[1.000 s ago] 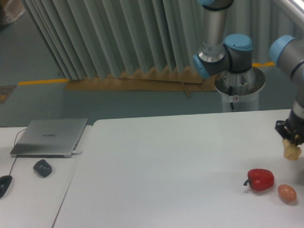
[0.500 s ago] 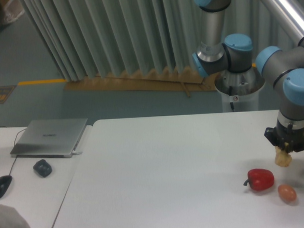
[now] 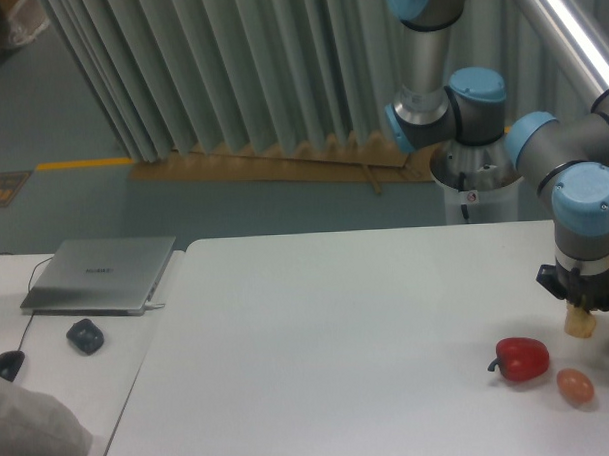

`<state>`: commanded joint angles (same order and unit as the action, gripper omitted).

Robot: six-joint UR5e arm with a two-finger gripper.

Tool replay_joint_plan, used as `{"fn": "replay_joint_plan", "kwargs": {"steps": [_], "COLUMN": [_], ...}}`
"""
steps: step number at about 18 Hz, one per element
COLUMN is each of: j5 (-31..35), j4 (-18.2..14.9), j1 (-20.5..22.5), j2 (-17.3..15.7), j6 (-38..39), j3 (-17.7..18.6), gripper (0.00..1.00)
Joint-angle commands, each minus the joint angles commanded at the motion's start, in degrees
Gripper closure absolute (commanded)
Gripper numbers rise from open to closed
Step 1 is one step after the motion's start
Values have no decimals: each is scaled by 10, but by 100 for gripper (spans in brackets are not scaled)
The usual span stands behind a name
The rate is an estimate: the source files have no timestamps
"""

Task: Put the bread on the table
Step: 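Carry the held bread roll back and lower it beside the red pepper, then open the gripper to release the bread roll on the table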

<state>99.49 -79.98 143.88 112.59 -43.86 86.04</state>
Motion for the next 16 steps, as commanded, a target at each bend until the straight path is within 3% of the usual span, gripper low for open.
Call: {"fn": "replay_joint_plan", "kwargs": {"steps": [3, 4, 6, 7, 16], "j5": [0, 0, 1, 3, 3], "j4": [0, 1, 18, 24, 25], "j1": [0, -1, -5, -6, -17], "j2": [0, 0, 4, 4, 3], "j6": [-3, -3, -2, -2, 0], "j3": [0, 0, 1, 3, 4], "gripper": [74, 66, 42, 1, 0]}}
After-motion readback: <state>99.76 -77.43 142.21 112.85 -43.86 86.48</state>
